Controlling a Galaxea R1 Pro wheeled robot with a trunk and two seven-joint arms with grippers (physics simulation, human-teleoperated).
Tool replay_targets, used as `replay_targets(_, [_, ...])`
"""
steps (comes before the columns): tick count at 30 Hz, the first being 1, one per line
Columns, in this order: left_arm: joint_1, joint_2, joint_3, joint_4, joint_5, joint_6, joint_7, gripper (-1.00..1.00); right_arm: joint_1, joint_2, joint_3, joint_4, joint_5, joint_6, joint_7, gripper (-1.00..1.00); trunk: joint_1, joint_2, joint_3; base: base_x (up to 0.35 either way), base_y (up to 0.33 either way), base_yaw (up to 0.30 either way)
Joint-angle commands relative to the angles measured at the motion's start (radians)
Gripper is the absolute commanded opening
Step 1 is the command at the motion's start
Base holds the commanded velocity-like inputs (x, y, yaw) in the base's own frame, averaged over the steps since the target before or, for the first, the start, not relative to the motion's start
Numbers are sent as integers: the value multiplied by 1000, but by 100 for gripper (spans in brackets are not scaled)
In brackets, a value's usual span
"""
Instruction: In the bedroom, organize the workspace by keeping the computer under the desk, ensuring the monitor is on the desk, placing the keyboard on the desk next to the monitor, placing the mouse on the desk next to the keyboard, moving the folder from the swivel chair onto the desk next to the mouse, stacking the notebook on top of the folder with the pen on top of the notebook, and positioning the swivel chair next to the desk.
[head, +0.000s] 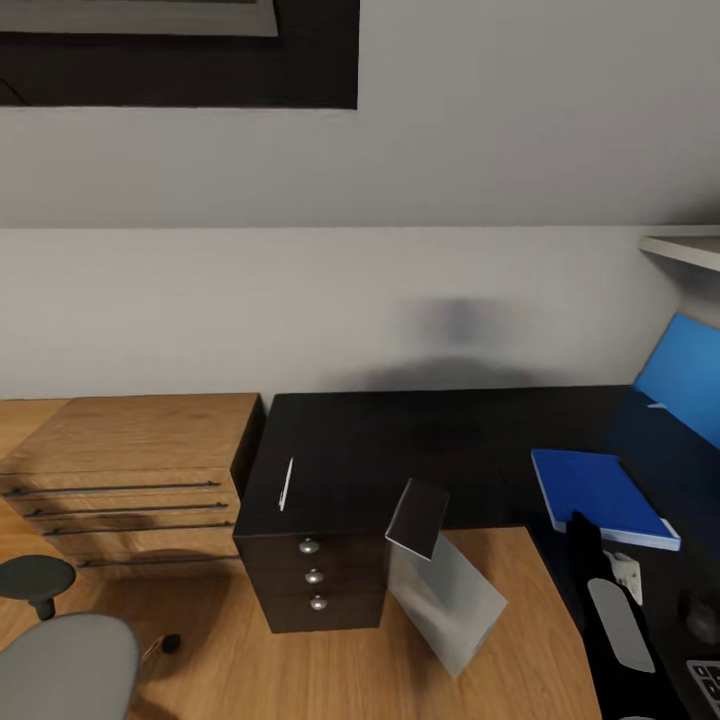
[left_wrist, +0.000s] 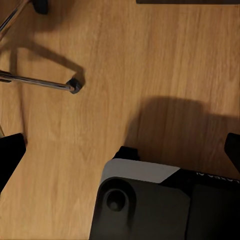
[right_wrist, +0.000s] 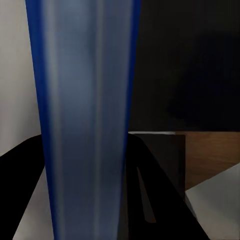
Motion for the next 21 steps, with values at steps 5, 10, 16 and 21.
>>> replay_targets(5, [-1, 0, -8, 1, 10, -3, 6, 100, -1, 0, 3, -1, -12, -5, -5, -100, 1, -2, -2, 42, 0, 0])
replay_targets(10, [-1, 0, -8, 1, 10, -4, 6, 100, -1, 0, 3, -1, -12, -4, -6, -100, 1, -2, -2, 161, 0, 0])
replay_targets(16, [-1, 0, -8, 1, 10, -4, 7, 100, -1, 0, 3, -1, -12, -4, -6, -100, 1, -2, -2, 53, 0, 0])
replay_targets(21, [-1, 1, -7, 1, 11, -6, 7, 100, -1, 0, 3, -1, -13, -4, -5, -100, 1, -2, -2, 4, 0, 0])
